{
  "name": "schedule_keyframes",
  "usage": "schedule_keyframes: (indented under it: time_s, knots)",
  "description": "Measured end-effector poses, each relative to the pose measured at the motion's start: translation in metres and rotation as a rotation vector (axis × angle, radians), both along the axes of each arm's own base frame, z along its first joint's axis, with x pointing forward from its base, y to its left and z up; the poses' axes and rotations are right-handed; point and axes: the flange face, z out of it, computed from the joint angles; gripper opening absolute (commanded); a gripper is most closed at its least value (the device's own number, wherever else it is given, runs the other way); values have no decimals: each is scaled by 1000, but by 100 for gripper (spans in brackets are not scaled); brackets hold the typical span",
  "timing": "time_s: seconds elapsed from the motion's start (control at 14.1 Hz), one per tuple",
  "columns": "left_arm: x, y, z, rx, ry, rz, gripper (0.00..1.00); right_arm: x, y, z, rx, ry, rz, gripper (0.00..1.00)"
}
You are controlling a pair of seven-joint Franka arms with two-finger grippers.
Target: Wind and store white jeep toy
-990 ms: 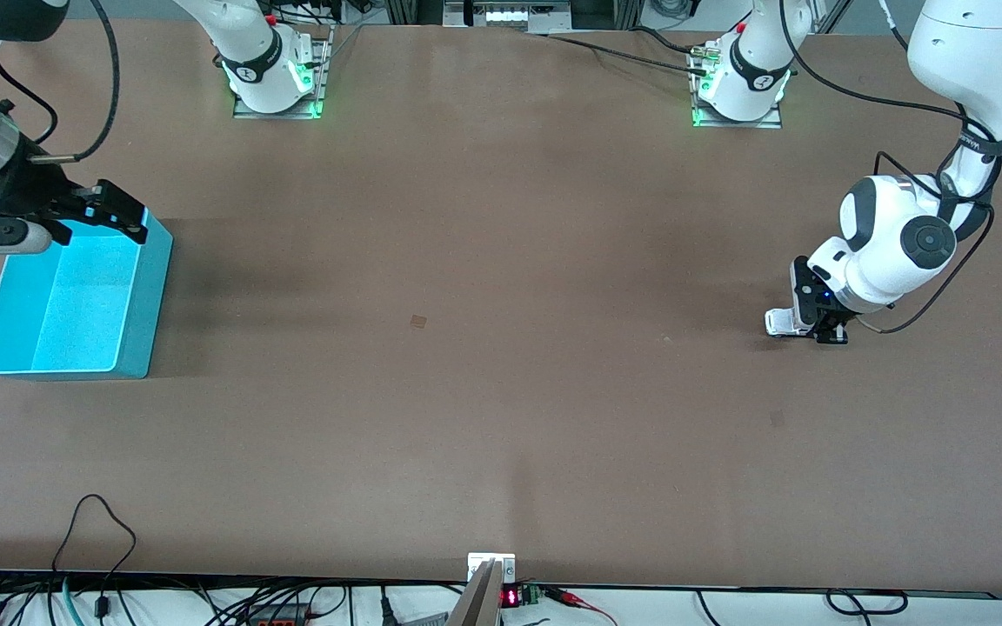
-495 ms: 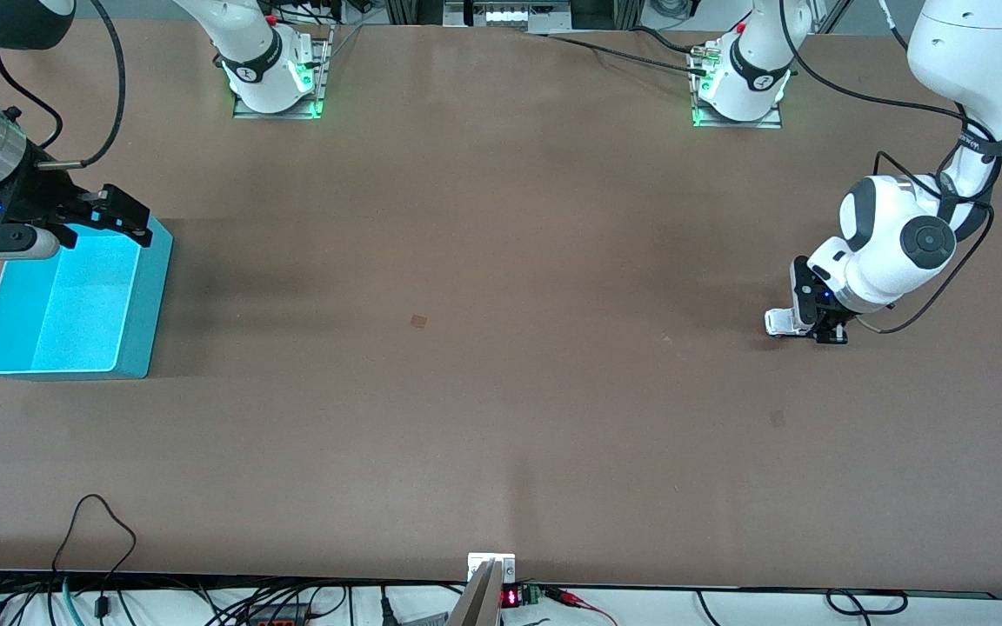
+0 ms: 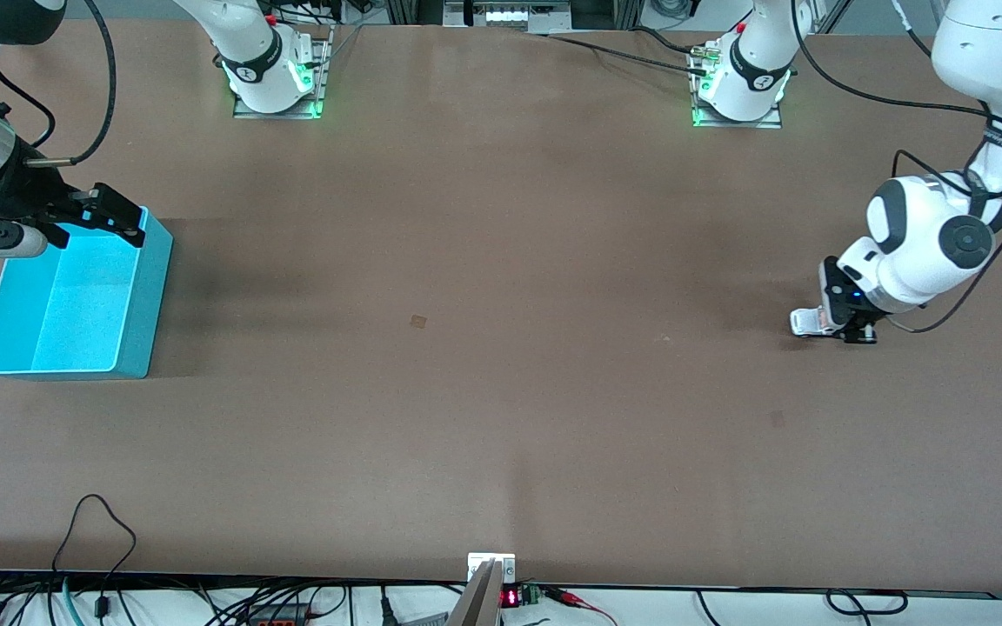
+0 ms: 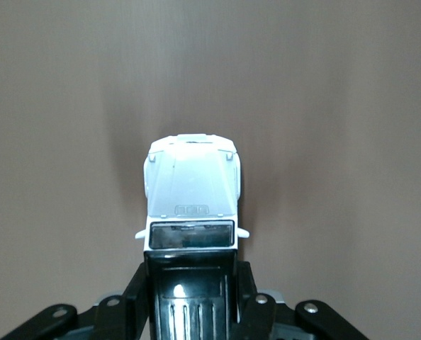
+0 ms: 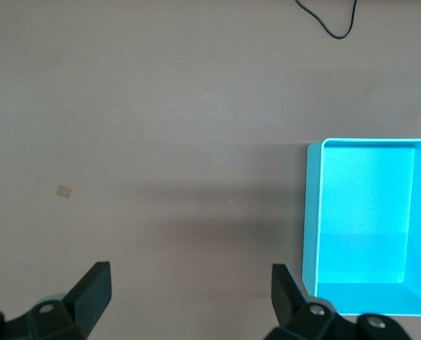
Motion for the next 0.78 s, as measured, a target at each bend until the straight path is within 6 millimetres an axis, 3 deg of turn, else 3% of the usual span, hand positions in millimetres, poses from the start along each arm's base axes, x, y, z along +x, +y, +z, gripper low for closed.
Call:
schedule_keyframes:
  time_s: [0.28,0.78]
  knots:
    - [-3,53,0,4,-8,14,15,0,0,0,0,0,0,100]
    - [-10,117,0,14,-17,-30,15,0,0,0,0,0,0,100]
